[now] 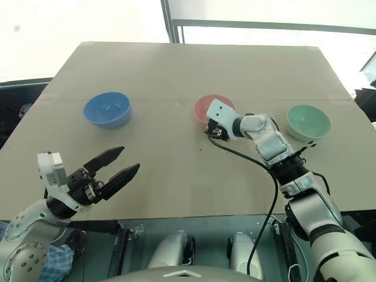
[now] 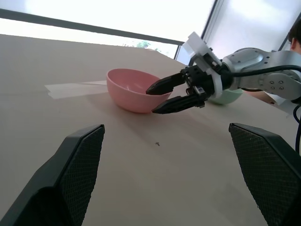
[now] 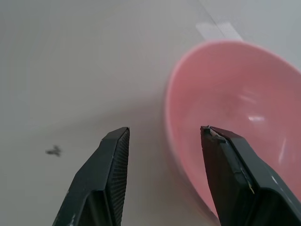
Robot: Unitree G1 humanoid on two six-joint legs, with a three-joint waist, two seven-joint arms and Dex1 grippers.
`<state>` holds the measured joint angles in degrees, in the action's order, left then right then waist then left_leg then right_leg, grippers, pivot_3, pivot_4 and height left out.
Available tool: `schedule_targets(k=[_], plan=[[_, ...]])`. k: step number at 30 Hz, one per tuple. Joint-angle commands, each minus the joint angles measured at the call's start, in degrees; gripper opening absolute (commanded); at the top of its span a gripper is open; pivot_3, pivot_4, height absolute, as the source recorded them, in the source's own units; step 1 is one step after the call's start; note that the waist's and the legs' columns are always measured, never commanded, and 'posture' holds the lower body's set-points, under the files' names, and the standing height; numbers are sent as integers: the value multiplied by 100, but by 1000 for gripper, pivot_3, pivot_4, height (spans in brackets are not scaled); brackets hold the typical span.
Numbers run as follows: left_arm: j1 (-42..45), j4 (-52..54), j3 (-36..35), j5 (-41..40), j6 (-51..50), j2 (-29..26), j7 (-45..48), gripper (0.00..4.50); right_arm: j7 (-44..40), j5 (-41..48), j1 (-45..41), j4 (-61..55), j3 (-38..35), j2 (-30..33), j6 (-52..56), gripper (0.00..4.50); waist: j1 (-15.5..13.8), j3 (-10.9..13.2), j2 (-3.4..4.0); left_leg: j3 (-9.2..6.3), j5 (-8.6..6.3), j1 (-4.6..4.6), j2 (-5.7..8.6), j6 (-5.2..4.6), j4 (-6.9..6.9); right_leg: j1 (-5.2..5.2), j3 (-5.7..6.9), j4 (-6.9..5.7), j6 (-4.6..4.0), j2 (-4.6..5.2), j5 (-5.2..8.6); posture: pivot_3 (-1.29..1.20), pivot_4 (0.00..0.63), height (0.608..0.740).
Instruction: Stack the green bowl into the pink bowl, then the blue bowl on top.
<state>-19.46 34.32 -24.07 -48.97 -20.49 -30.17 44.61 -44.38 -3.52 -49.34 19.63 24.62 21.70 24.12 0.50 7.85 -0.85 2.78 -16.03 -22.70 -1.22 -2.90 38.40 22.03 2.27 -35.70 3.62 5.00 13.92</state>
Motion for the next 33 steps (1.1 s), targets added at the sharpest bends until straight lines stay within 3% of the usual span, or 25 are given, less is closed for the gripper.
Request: schedule_targets(k=[1, 4, 10, 17, 23, 27, 33], plan=[[-115, 346, -93, -80, 160, 42, -19, 4500, -49, -301, -286, 242, 103, -78, -269, 2525, 22, 0, 0, 0, 1, 0, -1, 1, -1, 2, 0, -1, 0, -1, 0, 0, 150, 740], [-177, 366, -176, -194, 225, 103, 7, 4500, -200, -387, -305, 202, 151, -135, -447, 2525, 36, 2, 3, 2, 1, -2, -2, 2, -5, 5, -1, 0, 1, -2, 0, 0, 150, 740], [-251, 359, -189, -261, 340, 123, 60, 4500, -326, -526, -256, 156, 90, -154, -563, 65, 32, 2, 3, 2, 1, -4, -1, 2, -6, 8, -1, 1, 1, -1, 0, 0, 150, 740], [-232, 344, -104, -252, 378, 111, 77, 4500, -504, -531, -111, -82, 88, -107, -726, 65, 33, 2, 4, 2, 2, -3, -2, 4, -6, 10, -1, -1, 1, -2, 0, 0, 150, 740], [-297, 263, -110, -175, 392, 45, 198, 4500, -1886, 256, 1047, -2251, 34, 779, -505, 65, -6, 3, 3, -6, 0, -14, 1, 0, -7, 8, 4, 15, 1, 1, -1, 0, 150, 740], [-218, 180, 15, -98, 384, 37, 215, 4500, -2112, 329, 1516, -3211, 164, 1123, -137, 65, 23, 4, 4, -1, 0, -6, -5, 0, -7, 3, 2, 18, 2, -1, -1, 0, 150, 740], [-162, 54, 94, -2, 356, -71, 394, 4500, -1975, 169, 1650, -3609, 329, 1114, 215, 65, 24, 2, 2, -2, 2, 9, -7, 5, -5, 1, 1, 0, -16, -1, 9, 0, 150, 740]])
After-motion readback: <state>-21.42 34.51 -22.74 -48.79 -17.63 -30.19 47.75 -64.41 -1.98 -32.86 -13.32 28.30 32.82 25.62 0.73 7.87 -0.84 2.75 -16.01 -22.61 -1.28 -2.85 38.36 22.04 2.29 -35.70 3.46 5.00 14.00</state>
